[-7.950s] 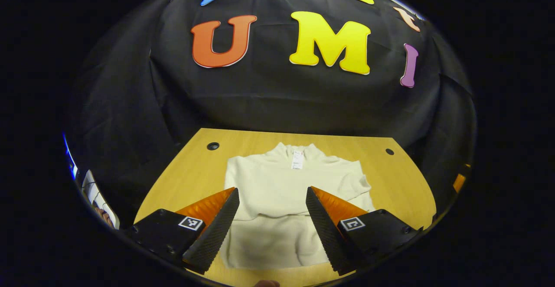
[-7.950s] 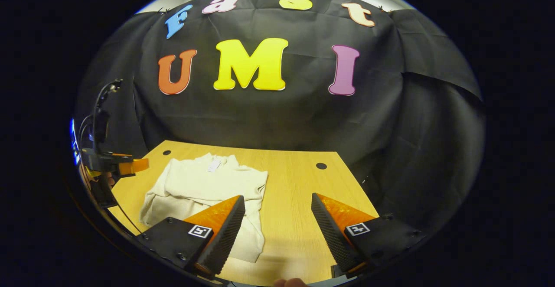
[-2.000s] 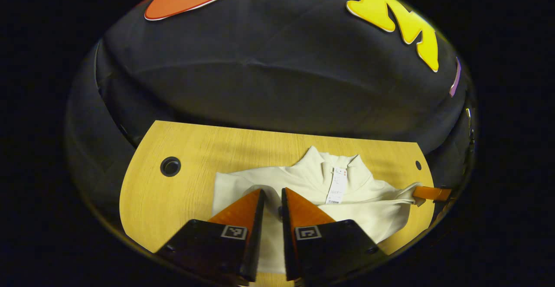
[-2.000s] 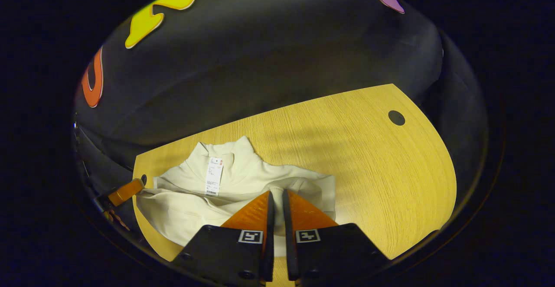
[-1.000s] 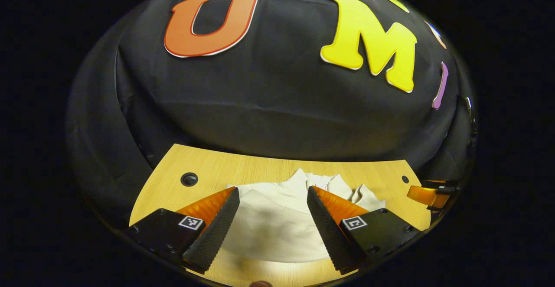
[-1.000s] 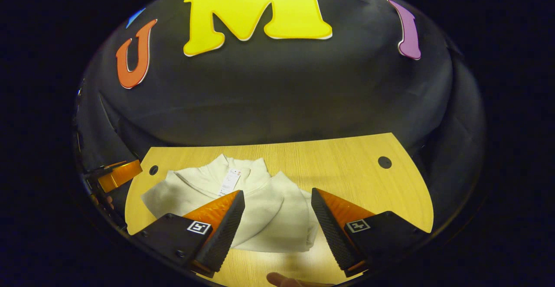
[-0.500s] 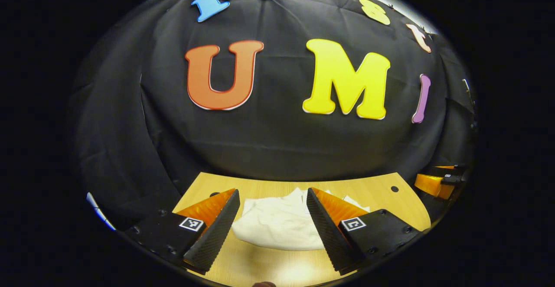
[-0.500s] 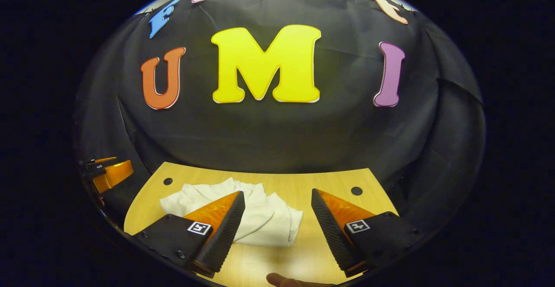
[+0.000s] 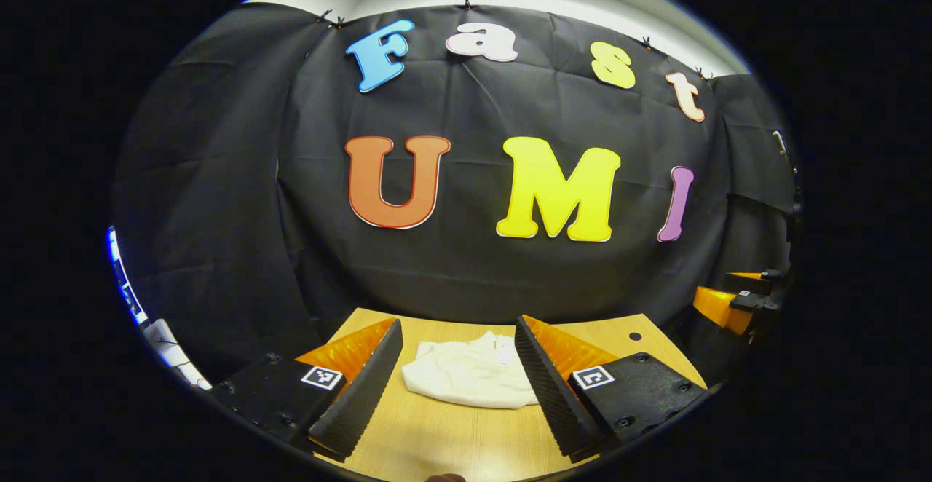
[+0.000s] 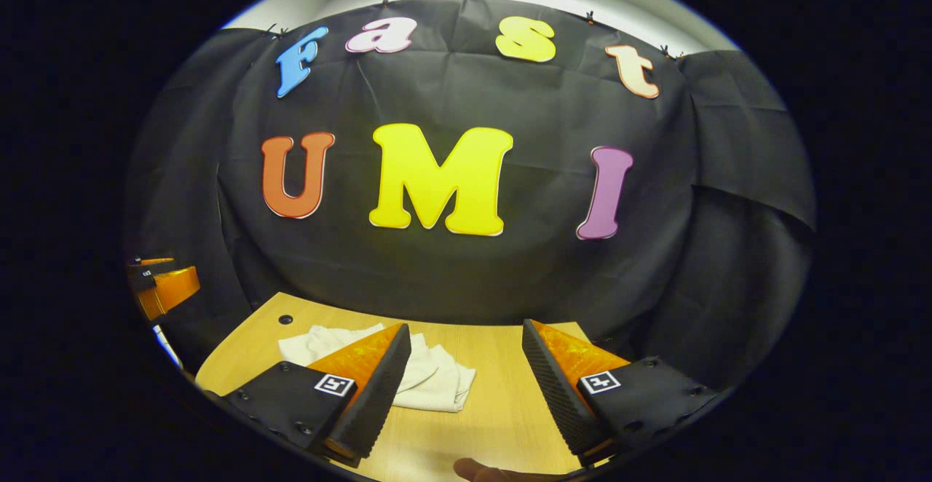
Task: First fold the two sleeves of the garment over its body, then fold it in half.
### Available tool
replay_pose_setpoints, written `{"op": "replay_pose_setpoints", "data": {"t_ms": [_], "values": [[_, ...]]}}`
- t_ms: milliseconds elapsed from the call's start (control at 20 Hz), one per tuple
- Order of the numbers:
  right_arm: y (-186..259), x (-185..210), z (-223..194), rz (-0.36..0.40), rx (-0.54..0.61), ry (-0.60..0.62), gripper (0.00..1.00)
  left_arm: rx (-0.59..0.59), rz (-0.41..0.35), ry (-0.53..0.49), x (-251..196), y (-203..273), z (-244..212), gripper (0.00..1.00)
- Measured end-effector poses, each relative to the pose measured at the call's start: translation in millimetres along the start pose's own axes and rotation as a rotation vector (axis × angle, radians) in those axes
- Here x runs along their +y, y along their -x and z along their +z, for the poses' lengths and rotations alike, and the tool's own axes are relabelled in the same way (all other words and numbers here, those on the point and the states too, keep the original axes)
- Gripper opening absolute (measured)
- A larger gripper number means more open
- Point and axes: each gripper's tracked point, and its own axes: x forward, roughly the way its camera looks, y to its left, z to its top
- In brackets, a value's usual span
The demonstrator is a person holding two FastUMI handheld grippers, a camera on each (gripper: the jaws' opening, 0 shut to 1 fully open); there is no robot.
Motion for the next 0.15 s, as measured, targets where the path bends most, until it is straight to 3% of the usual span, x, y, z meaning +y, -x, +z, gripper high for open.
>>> {"op": "replay_pose_setpoints", "data": {"t_ms": [50, 150], "values": [[9.3, -1.8, 1.9, -0.006, -0.014, -0.002, 0.95, -0.011, 0.001, 0.001, 0.7, 11.4, 1.8, 0.99], [34.4, 12.0, 6.5, 0.060, -0.047, -0.030, 0.95, -0.025, -0.001, 0.011, -1.0, 28.7, 5.2, 0.98]]}}
